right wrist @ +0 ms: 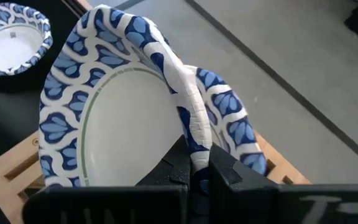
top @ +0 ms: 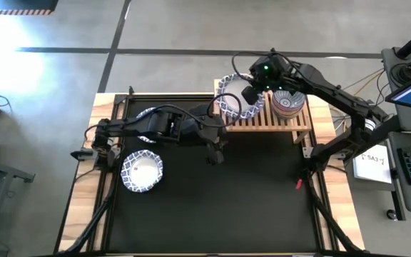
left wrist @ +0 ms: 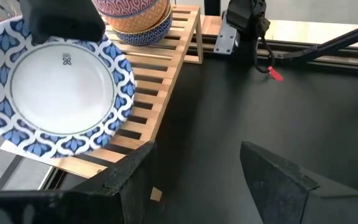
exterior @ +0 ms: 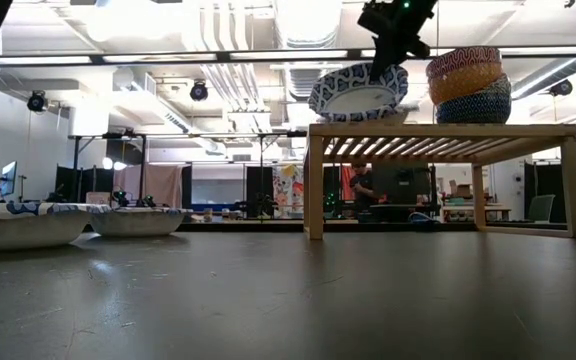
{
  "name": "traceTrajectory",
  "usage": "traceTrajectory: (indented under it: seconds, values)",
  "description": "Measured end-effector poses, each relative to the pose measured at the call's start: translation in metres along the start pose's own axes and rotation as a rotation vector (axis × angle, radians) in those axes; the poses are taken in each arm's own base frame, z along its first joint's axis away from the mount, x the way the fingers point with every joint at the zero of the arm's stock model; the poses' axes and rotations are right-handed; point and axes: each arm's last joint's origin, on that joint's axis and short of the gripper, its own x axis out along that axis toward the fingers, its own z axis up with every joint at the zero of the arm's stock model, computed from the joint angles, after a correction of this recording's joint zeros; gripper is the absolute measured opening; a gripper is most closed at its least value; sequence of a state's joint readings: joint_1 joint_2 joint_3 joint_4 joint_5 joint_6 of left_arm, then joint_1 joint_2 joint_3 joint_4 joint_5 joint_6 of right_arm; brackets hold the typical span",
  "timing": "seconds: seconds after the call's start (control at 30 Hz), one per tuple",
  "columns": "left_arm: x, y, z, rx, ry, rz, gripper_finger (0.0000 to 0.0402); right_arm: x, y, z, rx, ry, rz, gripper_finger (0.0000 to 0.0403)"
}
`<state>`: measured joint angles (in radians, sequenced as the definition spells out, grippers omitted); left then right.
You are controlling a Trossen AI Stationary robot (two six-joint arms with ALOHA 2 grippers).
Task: Place and stack bowls onto a shelf
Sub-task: Stack the white bowl on top of the other white bowl on the shelf
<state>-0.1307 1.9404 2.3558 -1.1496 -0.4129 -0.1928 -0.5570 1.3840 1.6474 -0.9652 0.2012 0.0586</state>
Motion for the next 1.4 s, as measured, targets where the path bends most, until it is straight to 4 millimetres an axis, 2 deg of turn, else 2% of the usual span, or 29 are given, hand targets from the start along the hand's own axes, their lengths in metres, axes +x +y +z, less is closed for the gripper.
traceTrajectory:
  seconds: [0.27,0.63,1.17,1.4]
  values:
    - [-0.004,0.001,0.001,-0.015,-0.008,-0.003,0.0215,-0.019,-0.011,-0.005,0.019,-0.006,-0.016,0.0009]
    - [-0.008,-0.006,-0.001,-0.020,-0.009,-0.019,0.0215,-0.016,-0.016,-0.009,0.019,0.044,-0.034,0.0012]
    - [-0.010,-0.008,-0.003,-0.022,0.009,-0.021,0.0215,-0.032,-0.019,-0.010,0.000,-0.006,-0.042,0.0131]
    - [-0.011,-0.009,-0.005,-0.028,0.024,-0.022,0.0215,-0.038,-0.021,-0.011,-0.022,-0.021,-0.067,0.0170]
